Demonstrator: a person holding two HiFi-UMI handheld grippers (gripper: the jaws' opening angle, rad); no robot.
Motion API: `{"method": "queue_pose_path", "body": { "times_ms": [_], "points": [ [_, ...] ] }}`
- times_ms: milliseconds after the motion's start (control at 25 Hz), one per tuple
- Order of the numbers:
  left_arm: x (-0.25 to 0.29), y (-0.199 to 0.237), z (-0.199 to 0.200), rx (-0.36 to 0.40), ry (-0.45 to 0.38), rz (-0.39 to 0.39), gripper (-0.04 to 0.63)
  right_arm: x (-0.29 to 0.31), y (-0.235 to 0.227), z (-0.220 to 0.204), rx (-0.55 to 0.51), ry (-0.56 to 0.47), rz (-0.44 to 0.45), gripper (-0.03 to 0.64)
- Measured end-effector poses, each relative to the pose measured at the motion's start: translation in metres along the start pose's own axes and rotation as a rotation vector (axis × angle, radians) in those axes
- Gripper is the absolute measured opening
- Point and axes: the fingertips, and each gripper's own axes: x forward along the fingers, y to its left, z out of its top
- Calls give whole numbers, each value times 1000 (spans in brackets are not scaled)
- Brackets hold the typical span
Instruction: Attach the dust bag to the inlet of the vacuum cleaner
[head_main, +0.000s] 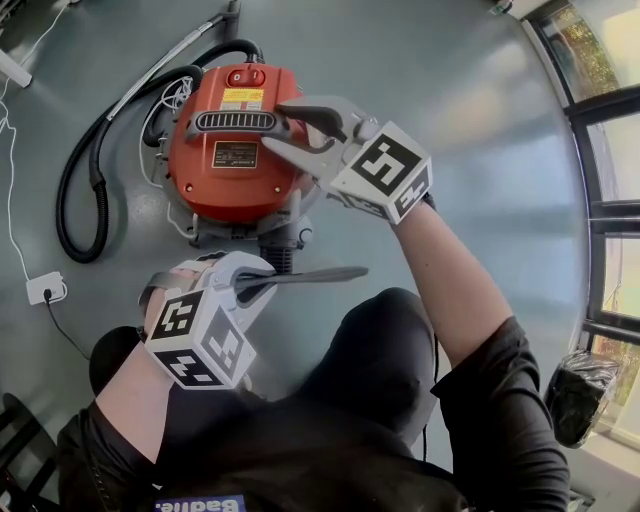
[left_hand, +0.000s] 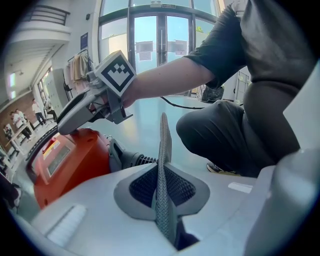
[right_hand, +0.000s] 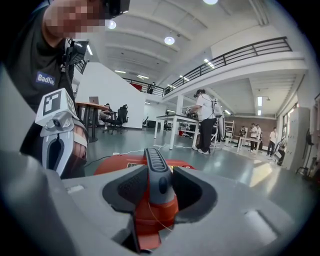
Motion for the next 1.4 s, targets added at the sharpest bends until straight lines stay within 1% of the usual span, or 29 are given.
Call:
{"method": "queue_pose_path", "body": {
  "times_ms": [280,480,800,880,1000,1200,1280,1400],
  "points": [
    [-3,7,2,-46,-5,-5,51,1,-1,-3,-11,20,-17,147],
    [8,11,9,-35,27,8,55,1,0,-1,-6,19,-15,147],
    [-1,15,-1,-132,-1,-13,57,1,3,3,-25,20,-14,147],
    [-2,16,-2,-144,-3,-15,57,2,3,3,-25,23,-14,147],
    [1,17,-1,-122,7,-12,58,2,3,2,-20,33,-18,147],
    [10,17,8,-51,41,6,67,2,3,2,-26,41,-32,147],
    [11,18,8,-55,40,3,69,3,4,3,-29,45,-33,147],
    [8,20,6,-86,18,-5,69,3,4,2,-30,46,-35,147]
  ]
}}
